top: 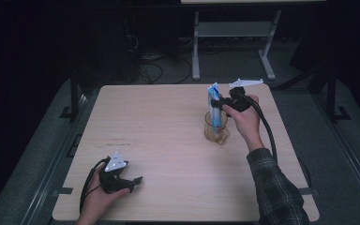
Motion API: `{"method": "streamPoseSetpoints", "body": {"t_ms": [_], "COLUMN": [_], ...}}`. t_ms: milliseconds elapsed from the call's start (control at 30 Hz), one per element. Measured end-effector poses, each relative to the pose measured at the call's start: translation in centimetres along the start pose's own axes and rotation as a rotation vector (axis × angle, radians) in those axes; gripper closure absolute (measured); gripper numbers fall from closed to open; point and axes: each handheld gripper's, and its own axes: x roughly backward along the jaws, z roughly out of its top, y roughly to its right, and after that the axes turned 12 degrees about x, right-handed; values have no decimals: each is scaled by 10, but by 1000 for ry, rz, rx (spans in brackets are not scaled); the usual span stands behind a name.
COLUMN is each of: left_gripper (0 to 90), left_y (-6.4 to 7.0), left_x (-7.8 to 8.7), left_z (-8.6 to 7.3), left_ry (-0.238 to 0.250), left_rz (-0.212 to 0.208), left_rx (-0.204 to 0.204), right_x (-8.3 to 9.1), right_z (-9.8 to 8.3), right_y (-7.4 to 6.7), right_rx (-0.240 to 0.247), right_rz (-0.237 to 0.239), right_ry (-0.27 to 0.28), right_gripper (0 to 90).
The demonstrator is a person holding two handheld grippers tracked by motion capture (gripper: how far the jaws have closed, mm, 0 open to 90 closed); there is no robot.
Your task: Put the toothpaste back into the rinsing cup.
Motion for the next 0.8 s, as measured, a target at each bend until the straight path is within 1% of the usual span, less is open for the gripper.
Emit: {"method": "streamPoseSetpoints", "body": {"t_ms": [267,800], "left_gripper": [132,132], "left_y": [0,0], "left_x": [0,0], "left_z": [0,0], "left_ry": [0,0], "left_rz": [0,-1], "left_rx": [0,0], "right_x": [-2,-3], "right_z": [-6,-7], "right_y": [0,-2], "right_rx": [-7,2], "right_rz": [1,12], "right_ry": [-13,-31], "right_gripper": [735,725]}}
